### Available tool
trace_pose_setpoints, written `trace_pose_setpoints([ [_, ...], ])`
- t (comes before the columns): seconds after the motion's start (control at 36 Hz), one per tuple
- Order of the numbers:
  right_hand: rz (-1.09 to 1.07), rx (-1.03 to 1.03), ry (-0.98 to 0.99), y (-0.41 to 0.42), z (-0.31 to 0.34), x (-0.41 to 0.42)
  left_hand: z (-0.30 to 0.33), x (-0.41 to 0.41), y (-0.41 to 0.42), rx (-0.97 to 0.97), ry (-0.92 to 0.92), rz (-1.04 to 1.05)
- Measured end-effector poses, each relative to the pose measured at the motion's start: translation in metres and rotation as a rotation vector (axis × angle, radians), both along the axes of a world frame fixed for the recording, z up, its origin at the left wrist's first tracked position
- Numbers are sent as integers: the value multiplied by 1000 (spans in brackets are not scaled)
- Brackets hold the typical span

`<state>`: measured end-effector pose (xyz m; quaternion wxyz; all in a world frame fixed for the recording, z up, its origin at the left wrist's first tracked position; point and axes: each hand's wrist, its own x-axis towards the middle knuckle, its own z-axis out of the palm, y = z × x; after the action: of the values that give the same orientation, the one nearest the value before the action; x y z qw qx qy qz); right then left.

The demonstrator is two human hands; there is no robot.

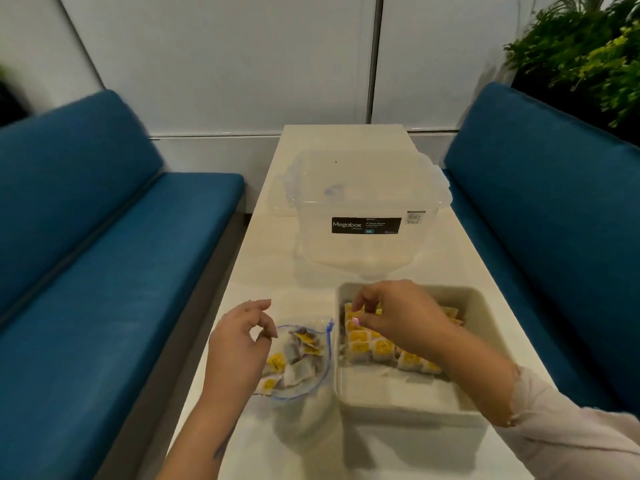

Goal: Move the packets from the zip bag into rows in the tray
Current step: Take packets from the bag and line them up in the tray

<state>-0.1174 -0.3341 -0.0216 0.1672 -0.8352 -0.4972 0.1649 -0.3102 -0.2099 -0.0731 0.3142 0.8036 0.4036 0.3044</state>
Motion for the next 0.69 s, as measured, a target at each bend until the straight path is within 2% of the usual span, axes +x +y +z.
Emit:
trace_pose_setpoints([
  [0.19, 103, -23, -13, 32, -12, -36, -23, -21, -1, -125, 186, -54],
  [0.33, 215, -138, -235, 45, -29, -65, -36, -24, 0, -157, 281, -98],
  [0.39, 298, -213, -366, 50, -36, -75, -38, -25, 0, -161, 282, -102],
  [0.5, 443, -305, -504, 62, -49, -89, -40, -25, 0, -169, 283, -108],
  [0.69, 431, -348, -586, 76, -69, -96, -43, -28, 4, -183, 285, -129],
])
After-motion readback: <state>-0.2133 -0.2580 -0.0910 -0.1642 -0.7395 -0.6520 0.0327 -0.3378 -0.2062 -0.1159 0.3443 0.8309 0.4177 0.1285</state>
